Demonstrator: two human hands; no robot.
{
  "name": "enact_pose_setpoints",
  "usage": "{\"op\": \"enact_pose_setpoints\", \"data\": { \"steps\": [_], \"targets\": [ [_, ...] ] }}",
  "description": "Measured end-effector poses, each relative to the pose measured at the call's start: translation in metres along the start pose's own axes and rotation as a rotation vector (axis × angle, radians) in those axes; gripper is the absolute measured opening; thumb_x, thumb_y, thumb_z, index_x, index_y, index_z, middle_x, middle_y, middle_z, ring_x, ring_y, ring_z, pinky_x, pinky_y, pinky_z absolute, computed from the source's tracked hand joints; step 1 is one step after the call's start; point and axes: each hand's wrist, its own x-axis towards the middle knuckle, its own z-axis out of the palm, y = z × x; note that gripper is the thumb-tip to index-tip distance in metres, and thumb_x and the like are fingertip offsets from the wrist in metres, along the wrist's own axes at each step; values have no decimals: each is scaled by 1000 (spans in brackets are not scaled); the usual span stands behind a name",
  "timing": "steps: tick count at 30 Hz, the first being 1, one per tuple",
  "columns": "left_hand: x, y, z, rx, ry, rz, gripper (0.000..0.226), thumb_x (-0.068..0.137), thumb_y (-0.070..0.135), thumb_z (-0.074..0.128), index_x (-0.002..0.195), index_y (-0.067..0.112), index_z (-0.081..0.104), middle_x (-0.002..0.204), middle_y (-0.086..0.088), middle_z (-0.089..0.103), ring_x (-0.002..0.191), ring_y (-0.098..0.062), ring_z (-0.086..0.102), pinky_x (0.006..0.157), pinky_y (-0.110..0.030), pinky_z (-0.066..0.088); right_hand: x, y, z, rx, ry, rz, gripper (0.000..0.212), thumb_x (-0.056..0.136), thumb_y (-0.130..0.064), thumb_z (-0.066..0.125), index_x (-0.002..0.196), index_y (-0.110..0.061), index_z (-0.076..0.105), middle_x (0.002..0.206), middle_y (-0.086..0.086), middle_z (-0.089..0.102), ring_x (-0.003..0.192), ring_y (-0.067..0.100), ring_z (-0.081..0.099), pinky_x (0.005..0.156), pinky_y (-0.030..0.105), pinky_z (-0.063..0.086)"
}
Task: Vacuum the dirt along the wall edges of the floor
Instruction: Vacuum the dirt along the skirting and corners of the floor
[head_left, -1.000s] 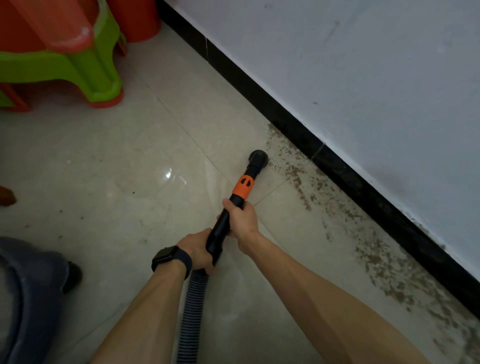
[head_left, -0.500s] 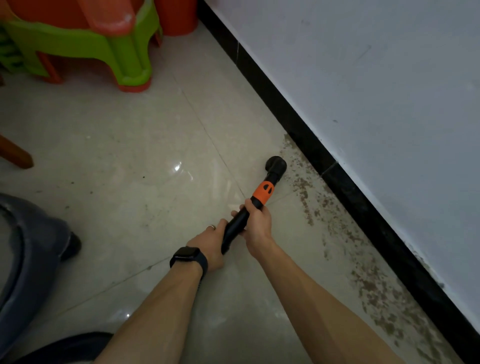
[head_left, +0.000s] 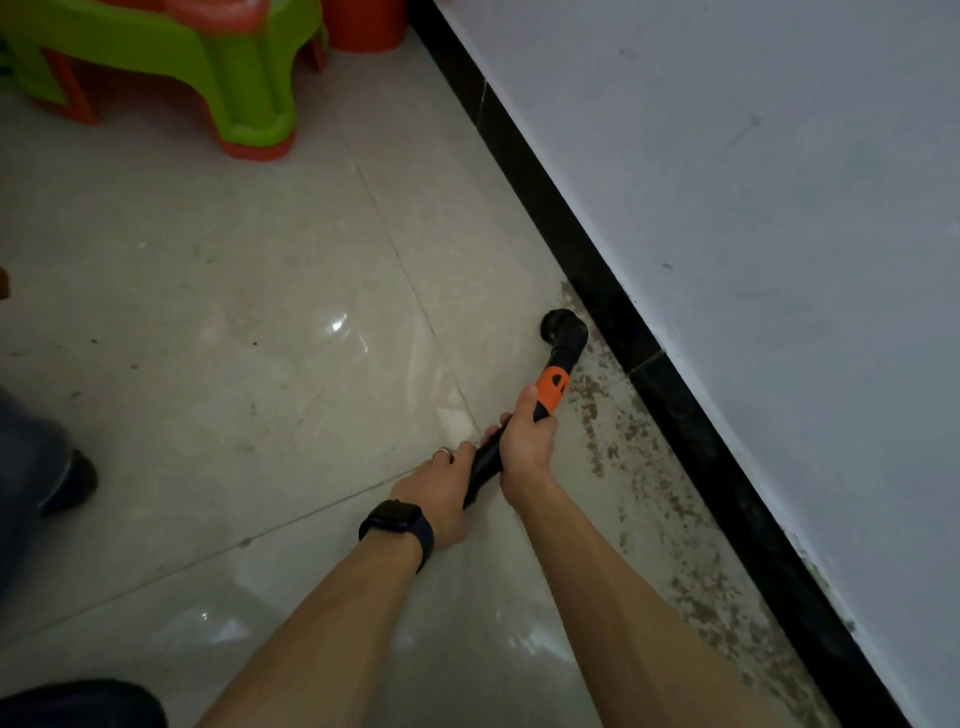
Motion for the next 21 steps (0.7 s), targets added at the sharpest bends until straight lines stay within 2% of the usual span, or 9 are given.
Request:
{"op": "enact_pose_setpoints", "data": {
  "steps": [4,8,12,17,21],
  "targets": [
    [18,2,-3,-81,21,-9,57,82,19,63,129,22,31,112,-8,47,92,-26,55,70,-41,54,11,-13,4,-17,-9,3,38,106,-49,48,116,-13,46,79,5,55,58,18,56,62,35,53],
    [34,8,-6,-129,49,-27,55,82,20,62,129,23,32,112,-8,47,94,-26,54,71,-41,53,26,-24,9,-32,-18,7,39,105,-49,49,118,-13,46,80,5,55,61,19,57,70,38,55],
    [48,10,-8,-174,69,-30,52,80,19,61,125,23,34,108,-8,47,92,-27,53,70,-40,52,37,-32,13,-43,-24,-8,39,106,-48,48,121,-11,46,77,5,54,57,18,56,65,37,54],
    [62,10,-10,-224,89,-25,49,82,19,60,123,23,35,107,-8,47,90,-27,53,65,-37,47,47,-37,17,-62,-14,-12,43,106,-47,48,126,-9,47,77,4,54,57,17,56,67,37,54],
    [70,8,-11,-290,83,-13,47,82,19,61,122,23,37,103,-6,46,87,-25,53,66,-36,47,50,-40,20,-82,-9,-23,43,106,-46,48,127,-8,48,75,4,54,53,15,56,60,34,53]
  ]
}}
